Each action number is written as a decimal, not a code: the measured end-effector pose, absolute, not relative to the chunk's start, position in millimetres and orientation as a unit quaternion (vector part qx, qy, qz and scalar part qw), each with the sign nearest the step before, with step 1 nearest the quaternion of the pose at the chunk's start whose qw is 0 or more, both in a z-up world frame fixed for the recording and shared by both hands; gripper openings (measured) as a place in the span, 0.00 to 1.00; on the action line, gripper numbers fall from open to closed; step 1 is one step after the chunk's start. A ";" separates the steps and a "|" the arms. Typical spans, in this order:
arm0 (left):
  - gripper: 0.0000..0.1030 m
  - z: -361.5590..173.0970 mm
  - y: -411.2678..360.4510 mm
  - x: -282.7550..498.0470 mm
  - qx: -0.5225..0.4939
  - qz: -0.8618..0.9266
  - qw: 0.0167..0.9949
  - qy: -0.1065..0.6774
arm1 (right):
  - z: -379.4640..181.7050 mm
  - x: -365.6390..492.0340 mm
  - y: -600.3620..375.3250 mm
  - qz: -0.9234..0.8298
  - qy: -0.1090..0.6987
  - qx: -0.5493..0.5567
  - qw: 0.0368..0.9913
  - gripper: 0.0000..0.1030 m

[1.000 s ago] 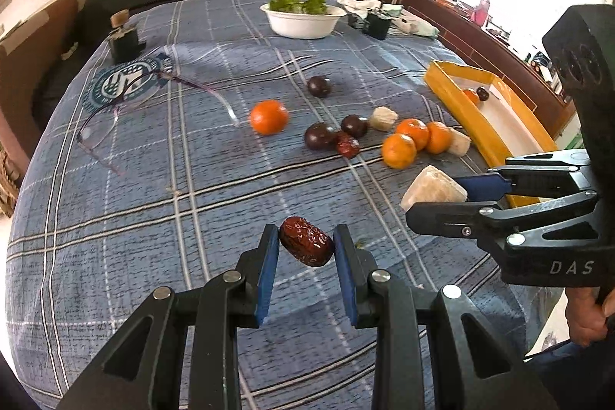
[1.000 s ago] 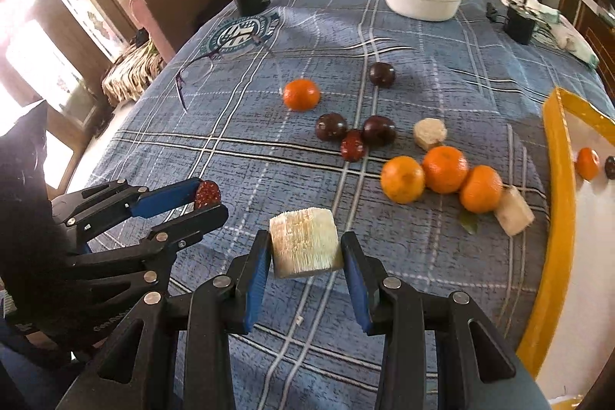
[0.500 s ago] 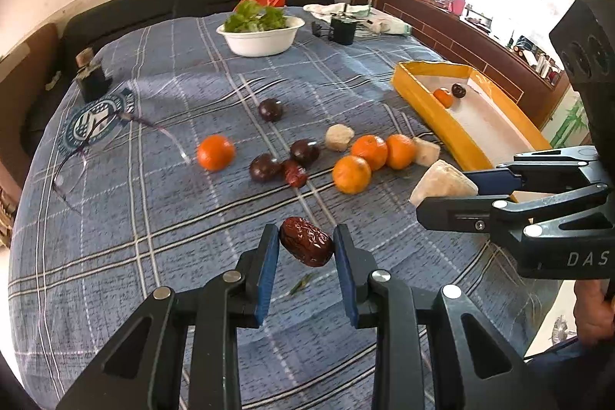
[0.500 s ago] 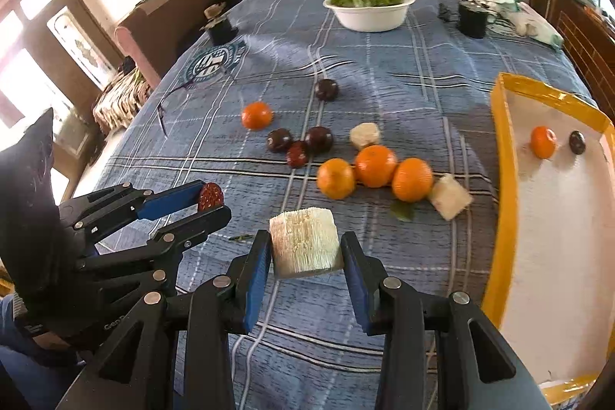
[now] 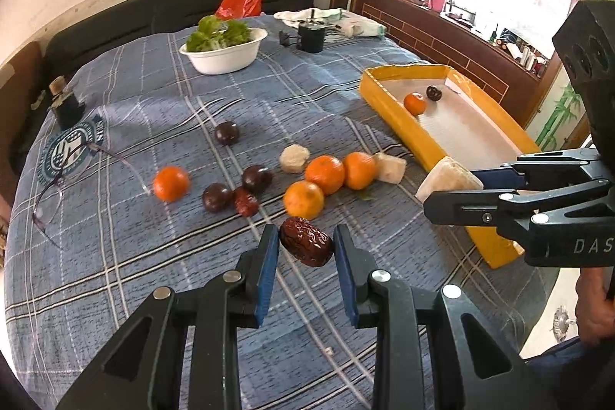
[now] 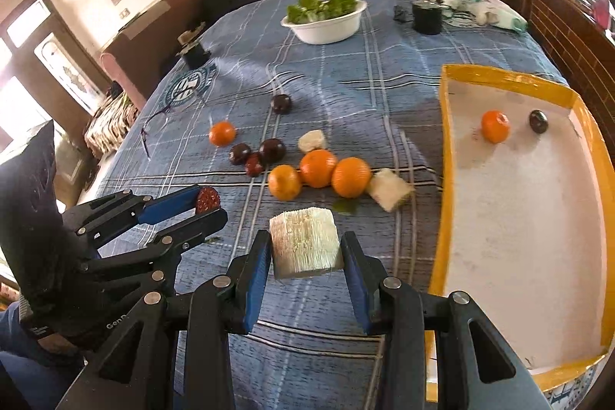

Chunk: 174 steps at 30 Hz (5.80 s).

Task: Organize fruits
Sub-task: 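Carry the red date and white chunk over the yellow tray, then release the white chunk into the tray with the right tool while the left tool lowers the date, then withdraw both open tools from the tray toward the fruits on the cloth, then grasp a mandarin with the left tool while the right tool grasps another mandarin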

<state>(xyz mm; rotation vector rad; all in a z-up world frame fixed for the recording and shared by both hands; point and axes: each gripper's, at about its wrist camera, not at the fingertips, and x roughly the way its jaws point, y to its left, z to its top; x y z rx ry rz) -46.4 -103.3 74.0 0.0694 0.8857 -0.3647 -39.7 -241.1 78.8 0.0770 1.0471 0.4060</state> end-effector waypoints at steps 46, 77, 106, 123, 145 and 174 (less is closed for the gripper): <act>0.27 41.7 -321.3 74.7 0.063 -0.248 0.833 0.490 | 48.5 86.0 -441.8 0.067 0.515 0.151 0.841 0.40; 0.43 63.6 -315.8 57.8 0.040 -0.190 0.857 0.477 | 78.8 54.4 -461.2 0.115 0.475 0.180 0.854 0.62; 0.43 75.0 -40.1 9.8 -0.056 -0.110 0.885 0.448 | 87.1 -28.3 -281.1 0.158 0.500 0.111 0.844 0.62; 0.43 30.6 -15.4 80.7 -0.003 -0.135 0.876 0.462 | 96.6 -55.6 -268.0 0.071 0.499 0.106 0.857 0.62; 0.33 17.6 -16.2 -8.7 -0.045 -0.109 0.876 0.469 | 69.4 15.4 -245.8 0.137 0.520 0.051 0.841 0.62; 0.33 10.3 -19.9 -51.9 -0.068 -0.070 0.891 0.443 | 42.1 20.2 -202.0 0.231 0.515 -0.146 0.813 0.33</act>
